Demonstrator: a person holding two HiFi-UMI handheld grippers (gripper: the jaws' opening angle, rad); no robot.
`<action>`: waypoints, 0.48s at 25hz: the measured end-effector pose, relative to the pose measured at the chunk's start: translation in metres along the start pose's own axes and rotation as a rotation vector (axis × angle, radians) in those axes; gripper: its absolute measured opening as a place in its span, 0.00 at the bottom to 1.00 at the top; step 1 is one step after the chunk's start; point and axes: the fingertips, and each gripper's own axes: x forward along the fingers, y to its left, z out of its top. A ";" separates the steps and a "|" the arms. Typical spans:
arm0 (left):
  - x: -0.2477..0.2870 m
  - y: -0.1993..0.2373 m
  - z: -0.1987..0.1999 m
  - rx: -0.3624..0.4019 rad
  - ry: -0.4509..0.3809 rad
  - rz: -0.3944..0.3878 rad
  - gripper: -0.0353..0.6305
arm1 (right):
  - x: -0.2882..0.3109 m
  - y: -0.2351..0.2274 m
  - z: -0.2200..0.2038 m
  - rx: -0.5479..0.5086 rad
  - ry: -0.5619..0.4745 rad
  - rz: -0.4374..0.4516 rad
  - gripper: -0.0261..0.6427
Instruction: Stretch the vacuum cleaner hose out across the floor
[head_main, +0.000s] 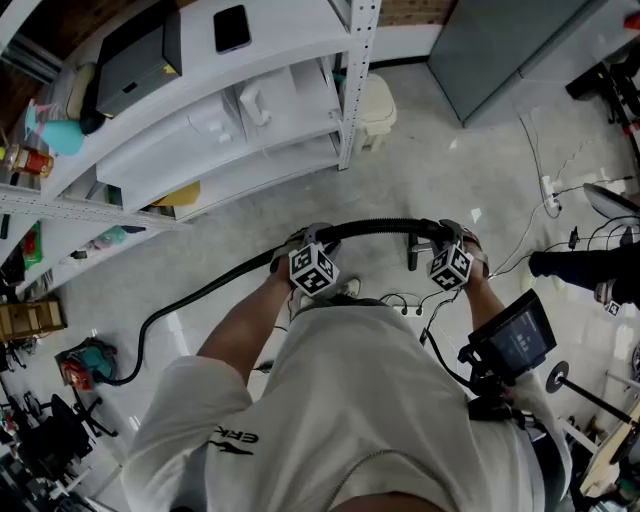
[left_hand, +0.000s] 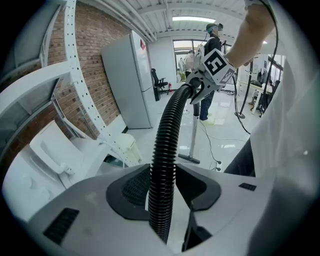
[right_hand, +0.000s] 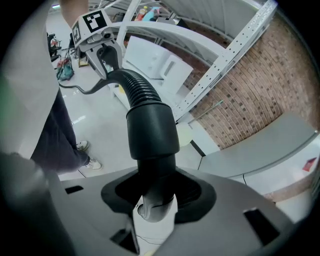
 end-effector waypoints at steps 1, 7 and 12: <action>0.000 0.000 -0.002 -0.002 0.006 -0.002 0.29 | 0.001 0.002 0.001 0.003 0.003 0.001 0.28; 0.001 -0.005 -0.012 -0.008 0.028 -0.017 0.29 | 0.004 0.016 -0.002 0.013 0.024 0.016 0.28; 0.007 -0.016 -0.018 -0.009 0.053 -0.048 0.29 | 0.008 0.029 -0.010 0.037 0.041 0.040 0.28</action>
